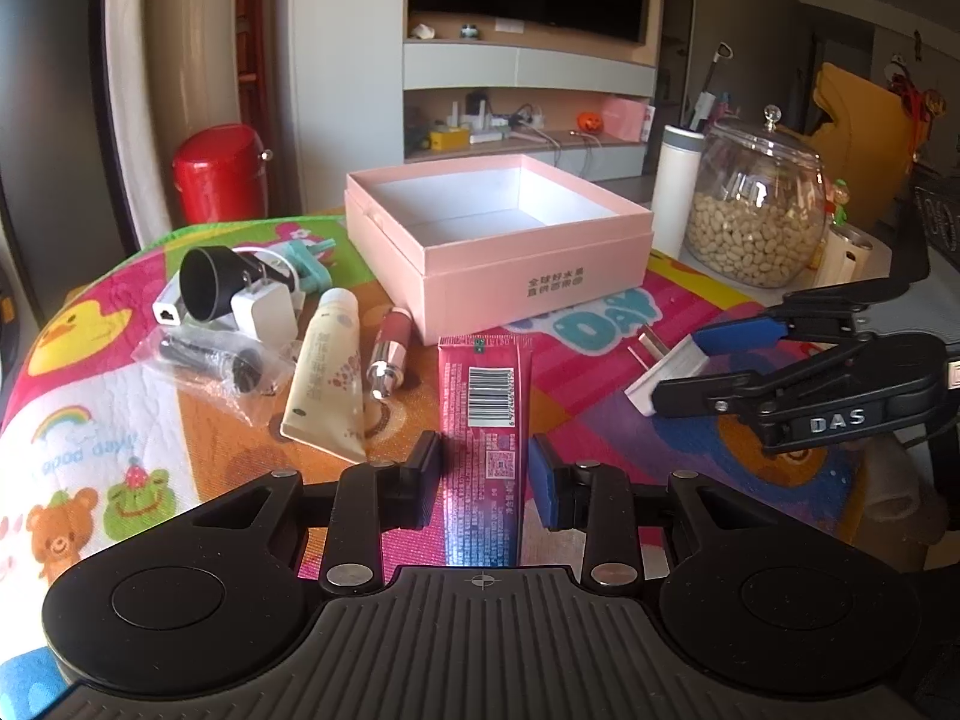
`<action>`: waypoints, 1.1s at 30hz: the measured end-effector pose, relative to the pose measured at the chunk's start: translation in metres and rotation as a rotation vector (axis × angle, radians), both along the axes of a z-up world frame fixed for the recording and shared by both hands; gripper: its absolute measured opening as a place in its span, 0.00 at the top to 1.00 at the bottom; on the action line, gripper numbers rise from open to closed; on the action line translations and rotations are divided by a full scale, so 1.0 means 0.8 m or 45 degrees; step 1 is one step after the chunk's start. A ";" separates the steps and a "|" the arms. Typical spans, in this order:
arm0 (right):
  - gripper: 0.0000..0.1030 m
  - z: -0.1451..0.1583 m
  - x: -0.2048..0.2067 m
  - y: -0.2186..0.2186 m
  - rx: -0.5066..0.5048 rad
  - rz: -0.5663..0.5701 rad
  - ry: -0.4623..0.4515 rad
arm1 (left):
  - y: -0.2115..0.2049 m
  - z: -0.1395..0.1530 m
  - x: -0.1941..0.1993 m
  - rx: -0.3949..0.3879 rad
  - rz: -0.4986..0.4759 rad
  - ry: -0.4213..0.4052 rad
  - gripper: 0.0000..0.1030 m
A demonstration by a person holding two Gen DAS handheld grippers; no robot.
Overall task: Organize rigid objects
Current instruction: 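Carry the toothpaste tube with the left tool while the right tool carries the adapter, then open the left tool over the pink box while the right tool drops the adapter inside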
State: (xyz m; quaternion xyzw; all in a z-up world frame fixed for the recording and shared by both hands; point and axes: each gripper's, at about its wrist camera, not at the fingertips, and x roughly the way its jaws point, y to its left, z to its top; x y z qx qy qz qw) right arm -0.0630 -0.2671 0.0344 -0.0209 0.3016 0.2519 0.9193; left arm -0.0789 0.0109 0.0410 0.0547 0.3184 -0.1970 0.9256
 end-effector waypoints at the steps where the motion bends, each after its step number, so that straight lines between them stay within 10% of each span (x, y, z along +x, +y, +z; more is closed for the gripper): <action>1: 0.38 -0.003 0.003 0.003 -0.003 -0.004 0.003 | 0.000 -0.001 0.000 -0.002 -0.004 0.004 0.66; 3: 0.39 -0.007 0.007 0.008 -0.014 -0.018 -0.002 | -0.001 -0.002 -0.001 -0.004 -0.012 0.010 0.66; 5: 0.62 -0.011 0.009 0.014 -0.056 -0.015 0.006 | -0.002 -0.002 -0.002 -0.007 -0.023 0.014 0.66; 13: 0.62 0.017 -0.009 0.004 -0.058 0.057 -0.051 | -0.004 0.026 0.011 -0.092 -0.091 0.018 0.66; 19: 0.62 0.103 0.023 -0.005 -0.025 -0.017 -0.335 | -0.025 0.130 0.083 -0.139 -0.161 -0.239 0.66; 22: 0.61 0.145 0.074 -0.007 -0.025 -0.128 -0.475 | -0.036 0.162 0.159 -0.279 -0.188 -0.167 0.66; 26: 0.44 0.155 0.123 -0.021 -0.001 -0.343 -0.429 | -0.029 0.137 0.202 -0.342 -0.112 -0.105 0.67; 33: 0.37 0.047 0.086 -0.008 -0.075 -0.238 -0.201 | 0.017 0.034 0.188 -0.315 0.117 0.049 0.67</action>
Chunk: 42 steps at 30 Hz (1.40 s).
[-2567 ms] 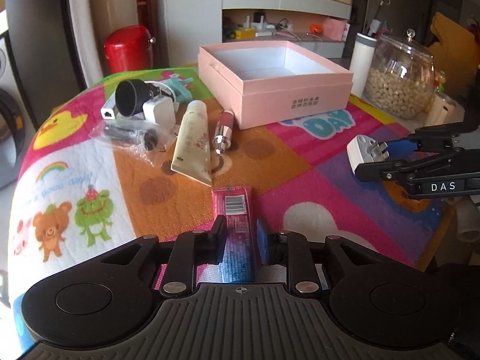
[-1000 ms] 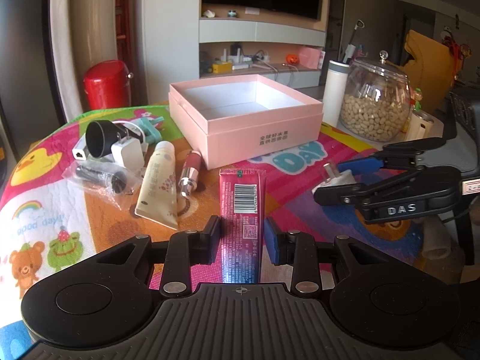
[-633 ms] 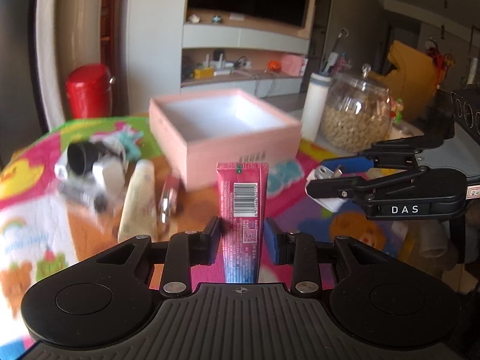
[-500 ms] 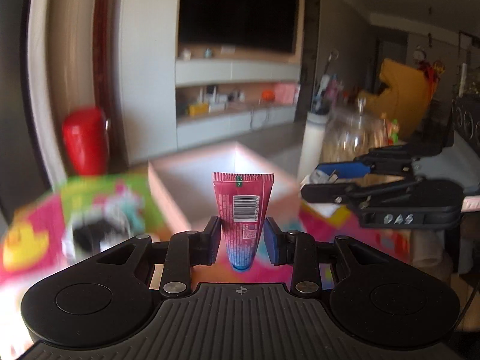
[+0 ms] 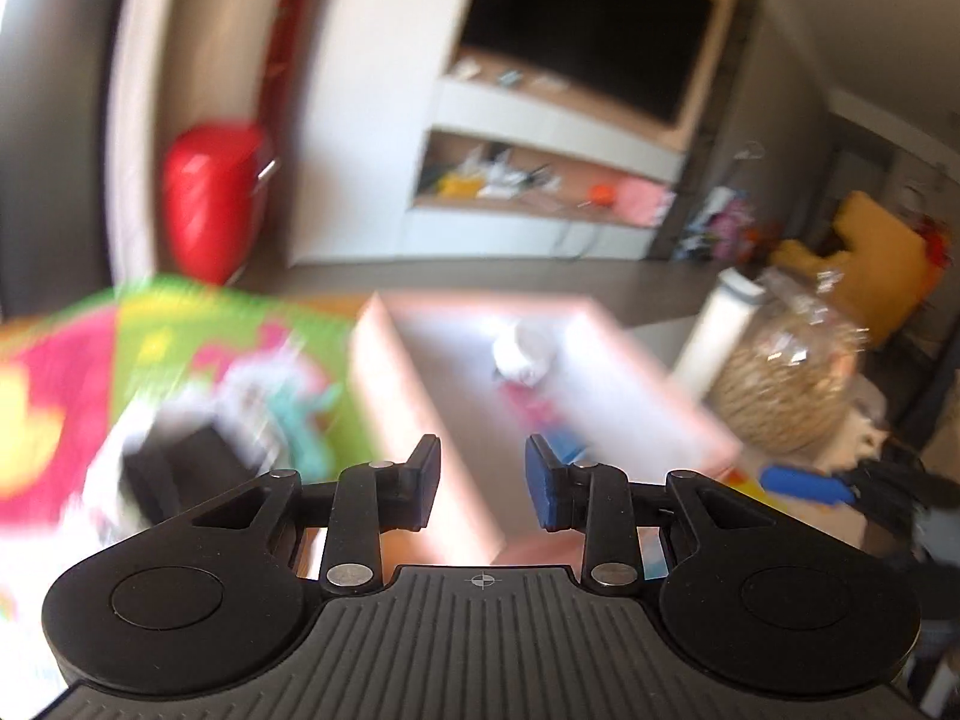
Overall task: Organize rigid objects
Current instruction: 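Open the left tool over the pink box while the right tool drops the adapter inside, then grasp the beige cream tube with the left tool while the right tool grasps the lipstick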
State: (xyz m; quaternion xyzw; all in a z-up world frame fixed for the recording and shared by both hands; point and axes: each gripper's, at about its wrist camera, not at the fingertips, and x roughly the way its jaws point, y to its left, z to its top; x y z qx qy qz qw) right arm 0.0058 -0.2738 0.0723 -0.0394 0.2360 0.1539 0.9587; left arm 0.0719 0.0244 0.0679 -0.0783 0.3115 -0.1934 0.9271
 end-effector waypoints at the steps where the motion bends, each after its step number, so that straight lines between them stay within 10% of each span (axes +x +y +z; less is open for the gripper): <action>1: 0.37 -0.014 -0.005 0.007 -0.008 0.018 0.035 | 0.010 -0.011 -0.002 -0.026 0.013 0.029 0.67; 17: 0.37 -0.065 -0.036 0.066 0.044 0.157 0.231 | -0.001 -0.069 -0.035 0.206 -0.012 0.065 0.76; 27: 0.37 -0.072 -0.028 0.026 0.185 0.034 0.306 | 0.003 -0.056 -0.083 0.023 -0.209 0.158 0.76; 33: 0.33 -0.076 -0.035 0.031 0.162 0.042 0.289 | 0.018 -0.025 -0.072 0.194 0.110 -0.078 0.74; 42: 0.25 -0.078 -0.052 0.039 0.145 0.096 0.264 | 0.019 -0.060 -0.020 0.267 0.160 0.065 0.67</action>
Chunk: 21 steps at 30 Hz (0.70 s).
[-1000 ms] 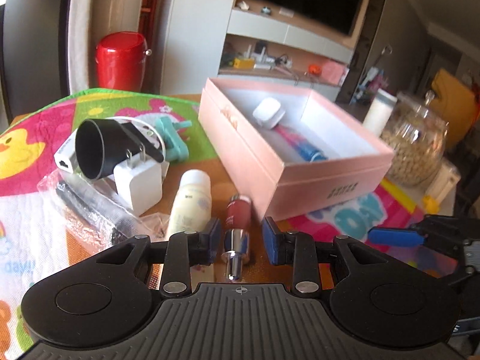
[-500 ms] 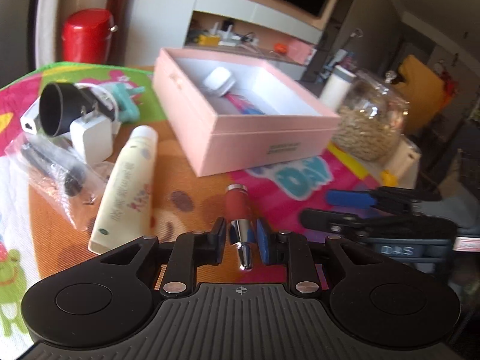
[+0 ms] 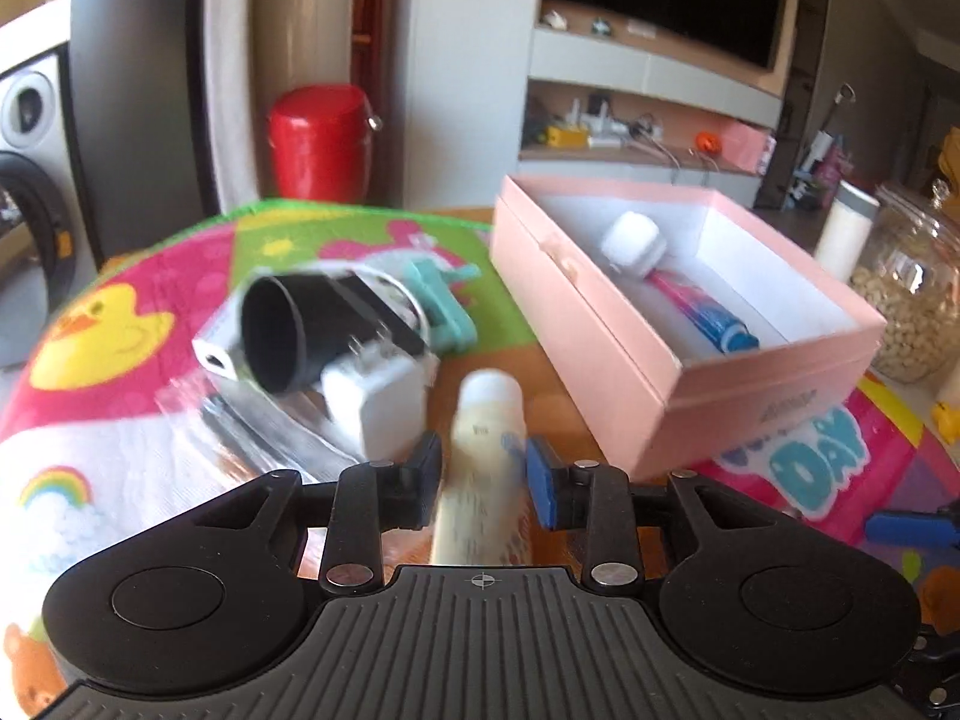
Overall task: Organize rigid objects
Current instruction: 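Grasp the beige cream tube with the left tool while the right tool grasps the lipstick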
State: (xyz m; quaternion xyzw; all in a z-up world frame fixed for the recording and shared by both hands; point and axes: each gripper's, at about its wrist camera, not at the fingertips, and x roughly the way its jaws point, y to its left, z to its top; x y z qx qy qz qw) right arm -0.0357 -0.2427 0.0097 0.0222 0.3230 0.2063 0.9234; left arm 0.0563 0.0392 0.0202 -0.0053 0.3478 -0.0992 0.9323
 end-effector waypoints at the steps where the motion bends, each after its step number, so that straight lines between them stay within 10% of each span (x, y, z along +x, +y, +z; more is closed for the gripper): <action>1: 0.24 0.000 0.000 0.001 -0.008 0.005 -0.001 | -0.002 -0.004 -0.001 -0.006 -0.017 0.018 0.68; 21: 0.18 -0.002 0.001 0.010 -0.049 0.031 -0.005 | 0.005 -0.023 -0.112 -0.120 -0.047 -0.049 0.74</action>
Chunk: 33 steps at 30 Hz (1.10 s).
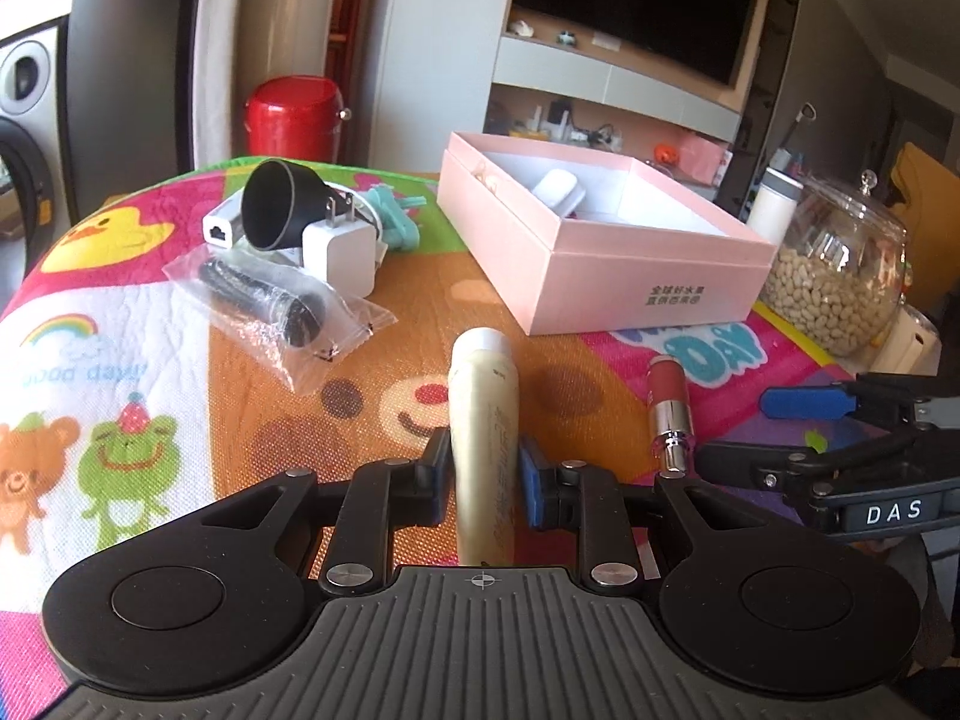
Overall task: Organize rigid objects
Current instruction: 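Grasp the beige cream tube with the left tool while the right tool grasps the lipstick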
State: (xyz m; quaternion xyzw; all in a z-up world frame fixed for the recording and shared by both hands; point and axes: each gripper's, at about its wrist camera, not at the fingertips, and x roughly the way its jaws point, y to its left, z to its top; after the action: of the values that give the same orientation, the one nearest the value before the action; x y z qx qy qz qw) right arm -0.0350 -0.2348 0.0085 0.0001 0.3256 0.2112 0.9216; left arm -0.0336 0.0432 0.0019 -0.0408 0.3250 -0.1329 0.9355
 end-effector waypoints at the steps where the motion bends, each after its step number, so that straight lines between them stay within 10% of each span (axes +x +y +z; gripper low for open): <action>1: 0.18 0.000 -0.002 0.001 -0.005 0.002 -0.003 | 0.002 -0.001 -0.001 -0.016 0.005 -0.003 0.74; 10: 0.18 0.017 -0.006 0.043 -0.225 0.281 -0.138 | 0.000 -0.002 -0.004 -0.019 0.019 -0.020 0.74; 33: 0.24 0.007 0.027 0.039 -0.167 0.334 -0.079 | 0.007 -0.002 -0.003 -0.074 0.034 -0.006 0.74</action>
State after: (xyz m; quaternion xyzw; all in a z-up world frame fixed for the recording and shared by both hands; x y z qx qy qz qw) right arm -0.0133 -0.2036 0.0138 -0.1093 0.3072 0.3080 0.8938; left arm -0.0361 0.0485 0.0006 -0.0722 0.3183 -0.1299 0.9363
